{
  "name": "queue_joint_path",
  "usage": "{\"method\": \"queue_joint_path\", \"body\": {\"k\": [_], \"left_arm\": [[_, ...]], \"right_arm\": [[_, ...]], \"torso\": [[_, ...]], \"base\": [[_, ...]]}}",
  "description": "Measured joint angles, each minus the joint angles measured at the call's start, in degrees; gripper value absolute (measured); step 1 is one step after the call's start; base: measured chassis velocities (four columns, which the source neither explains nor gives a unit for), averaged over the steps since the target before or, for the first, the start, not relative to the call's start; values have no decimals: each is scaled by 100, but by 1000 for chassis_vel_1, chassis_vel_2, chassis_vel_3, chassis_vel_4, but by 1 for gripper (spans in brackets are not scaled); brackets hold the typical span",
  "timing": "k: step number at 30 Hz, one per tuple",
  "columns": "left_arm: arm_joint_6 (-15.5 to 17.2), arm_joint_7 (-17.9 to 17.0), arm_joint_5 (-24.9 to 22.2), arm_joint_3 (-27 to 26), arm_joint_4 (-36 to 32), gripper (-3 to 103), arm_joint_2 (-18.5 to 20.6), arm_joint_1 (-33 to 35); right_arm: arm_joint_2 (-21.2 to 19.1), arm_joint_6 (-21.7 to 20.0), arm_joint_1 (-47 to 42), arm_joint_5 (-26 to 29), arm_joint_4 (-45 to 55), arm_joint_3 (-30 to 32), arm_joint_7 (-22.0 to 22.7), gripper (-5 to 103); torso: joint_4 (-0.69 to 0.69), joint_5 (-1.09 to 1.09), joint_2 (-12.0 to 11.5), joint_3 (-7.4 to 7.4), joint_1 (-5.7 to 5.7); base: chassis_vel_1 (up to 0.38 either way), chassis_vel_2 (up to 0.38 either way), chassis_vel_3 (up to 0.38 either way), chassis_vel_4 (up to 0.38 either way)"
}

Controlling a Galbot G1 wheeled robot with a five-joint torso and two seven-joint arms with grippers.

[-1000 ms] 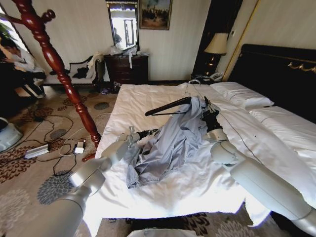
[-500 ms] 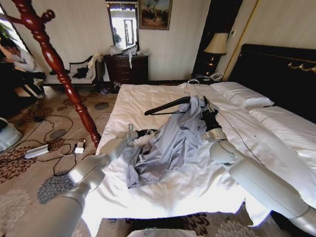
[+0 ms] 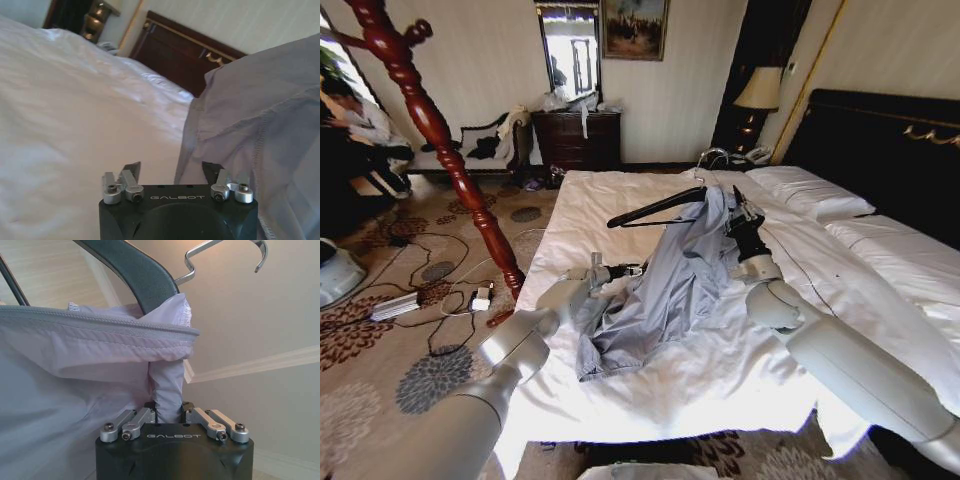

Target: Pick up the clothes from the bed and hang them on the clothes hanger.

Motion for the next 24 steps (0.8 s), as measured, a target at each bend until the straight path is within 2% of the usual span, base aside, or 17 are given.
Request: {"method": "queue_joint_path", "body": {"k": [2,5,7,11,14,17,19,21,24], "left_arm": [[-1,79,-21,16,-3,65,-1,13],[0,191,-57,61,-16,49,4,36],[1,201,-64,73,-16,49,6,43],[6,211,-121,87,-36,27,5,71],[9,215,-155,88,-65,22,4,90],[9,203,-243,91,-116,6,0,135],[-17,146,-343,86,-150,2,-2,164],[-195,-117,-576,80,-249,1,-1,233],[-305,-246,-691,20,-452,0,64,302]], "right_arm": [[13,0,19,7,-1,-11,3,20],[13,0,43,39,8,-20,14,20],[7,0,44,43,15,-20,17,20],[-1,0,40,50,17,-20,27,20],[-3,0,28,53,18,-20,33,20],[-13,4,6,60,18,-11,53,20],[-18,6,-4,62,18,-5,62,20],[-28,15,-22,63,15,1,69,20],[-32,28,-48,65,-2,12,74,20]], "torso": [[1,0,0,0,0],[2,-1,0,0,0],[1,0,0,0,0],[1,-1,0,0,0],[1,0,0,0,0],[0,0,0,0,0],[1,0,0,0,0],[1,0,0,0,0],[-1,-1,0,0,0]], "base": [[0,0,0,0],[0,0,0,0],[0,0,0,0],[0,0,0,0],[0,0,0,0],[0,0,0,0],[0,0,0,0],[0,0,0,0],[0,0,0,0]]}}
